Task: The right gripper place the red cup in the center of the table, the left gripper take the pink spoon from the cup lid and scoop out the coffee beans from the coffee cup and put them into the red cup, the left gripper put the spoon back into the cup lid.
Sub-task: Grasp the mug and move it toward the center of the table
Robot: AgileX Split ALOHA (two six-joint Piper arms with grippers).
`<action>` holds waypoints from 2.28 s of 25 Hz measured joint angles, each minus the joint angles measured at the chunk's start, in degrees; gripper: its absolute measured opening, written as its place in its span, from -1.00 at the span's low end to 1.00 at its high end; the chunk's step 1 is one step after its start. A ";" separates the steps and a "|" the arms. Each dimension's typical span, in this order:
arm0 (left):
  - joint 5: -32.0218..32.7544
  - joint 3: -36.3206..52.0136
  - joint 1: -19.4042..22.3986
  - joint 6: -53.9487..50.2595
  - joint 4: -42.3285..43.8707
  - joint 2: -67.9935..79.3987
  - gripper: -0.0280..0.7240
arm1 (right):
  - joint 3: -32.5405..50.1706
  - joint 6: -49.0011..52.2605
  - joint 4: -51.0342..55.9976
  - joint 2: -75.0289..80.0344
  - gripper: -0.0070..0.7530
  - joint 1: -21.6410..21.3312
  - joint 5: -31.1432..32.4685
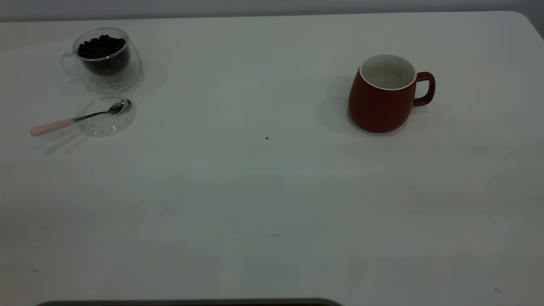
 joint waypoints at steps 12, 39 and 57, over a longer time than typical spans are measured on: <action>0.00 0.00 0.00 -0.15 0.00 0.00 0.64 | 0.00 0.00 0.00 0.00 0.57 0.00 0.00; 0.00 0.00 0.00 -0.10 0.00 0.00 0.64 | 0.00 0.00 0.00 0.00 0.57 0.00 0.00; 0.00 0.00 0.00 0.00 0.00 0.00 0.64 | -15.56 -25.53 4.24 45.09 0.57 0.00 -16.01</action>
